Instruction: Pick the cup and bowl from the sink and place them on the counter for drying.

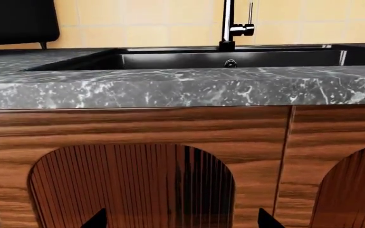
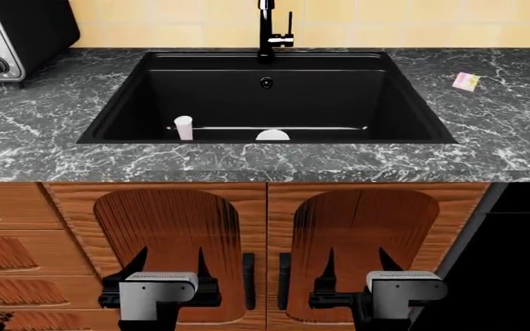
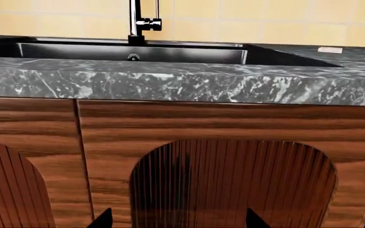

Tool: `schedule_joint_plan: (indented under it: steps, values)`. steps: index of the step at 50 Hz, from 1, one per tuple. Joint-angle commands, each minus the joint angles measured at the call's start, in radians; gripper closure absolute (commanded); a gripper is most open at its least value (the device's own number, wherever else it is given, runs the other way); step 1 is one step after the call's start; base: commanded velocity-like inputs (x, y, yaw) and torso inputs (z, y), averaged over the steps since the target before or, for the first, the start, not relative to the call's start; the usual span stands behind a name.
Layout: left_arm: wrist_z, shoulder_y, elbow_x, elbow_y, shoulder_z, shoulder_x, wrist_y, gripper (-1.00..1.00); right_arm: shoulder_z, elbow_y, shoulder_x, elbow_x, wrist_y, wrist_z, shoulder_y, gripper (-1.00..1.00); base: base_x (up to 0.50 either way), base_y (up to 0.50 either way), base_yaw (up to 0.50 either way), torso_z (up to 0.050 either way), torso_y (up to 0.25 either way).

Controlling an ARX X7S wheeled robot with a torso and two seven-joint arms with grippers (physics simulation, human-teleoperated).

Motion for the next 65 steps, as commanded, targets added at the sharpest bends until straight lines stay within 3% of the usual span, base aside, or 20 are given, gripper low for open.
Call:
schedule_joint_plan:
  steps: [1,16,37,39,40,41,43,46,48,54,60,65]
  values:
    - [-0.007,-0.002,-0.006,-0.003,0.009,-0.005,0.002,-1.0,-0.008,0.001,0.007,0.007,0.004,0.007,0.003,-1.0,0.0,0.0,0.0,0.05,0.0]
    - [-0.015,-0.001,-0.011,-0.002,0.021,-0.013,0.005,-1.0,-0.016,0.004,0.013,0.015,0.002,0.016,0.004,-1.0,0.0,0.0,0.0,0.05,0.0]
    - [-0.024,0.001,-0.037,0.013,0.025,-0.023,0.004,-1.0,-0.029,0.007,0.021,0.031,0.0,0.022,0.008,-1.0,0.0,0.0,0.0,0.0,0.0]
    - [0.012,0.005,-0.116,0.032,0.013,-0.019,-0.023,-1.0,-0.002,-0.017,0.016,0.116,-0.027,-0.019,-0.013,-1.0,0.0,0.0,0.0,0.0,0.0]
    - [-0.019,0.006,-0.057,0.051,0.025,-0.03,-0.017,-1.0,0.001,-0.039,0.027,0.108,0.028,0.005,-0.014,-1.0,0.0,0.0,0.0,0.0,0.0]
    - [-0.007,0.021,-0.124,0.096,0.005,-0.031,-0.049,-1.0,0.011,-0.056,0.025,0.155,0.027,-0.017,-0.017,-1.0,0.0,0.0,0.0,0.0,0.0]
    - [-0.019,0.009,-0.069,0.141,0.039,-0.056,-0.084,-1.0,-0.008,-0.129,0.062,0.127,0.122,0.001,0.002,-1.0,0.0,0.0,0.0,0.0,0.0]
    - [-0.028,-0.039,-0.138,0.224,0.016,-0.07,-0.224,-1.0,-0.003,-0.252,0.11,0.151,0.245,0.007,0.043,-1.0,0.0,0.0,0.0,0.0,0.0]
    - [-0.036,-0.116,-0.228,0.348,-0.01,-0.097,-0.408,-1.0,0.058,-0.387,0.162,0.275,0.39,-0.01,0.109,-1.0,0.0,0.0,0.0,0.0,0.0]
    - [-0.043,-0.265,-0.385,0.526,-0.061,-0.176,-0.703,-1.0,0.153,-0.532,0.271,0.473,0.668,-0.001,0.267,-1.0,0.0,0.0,0.0,0.0,0.0]
    - [-0.072,-0.453,-0.466,0.524,-0.109,-0.222,-0.89,-1.0,0.195,-0.562,0.334,0.661,0.921,0.023,0.47,-1.0,0.0,0.0,0.0,0.0,0.0]
    - [-0.044,-0.547,-0.513,0.485,-0.108,-0.24,-0.966,-1.0,0.203,-0.521,0.358,0.726,1.022,0.027,0.604,-1.0,0.0,0.0,0.0,0.0,0.0]
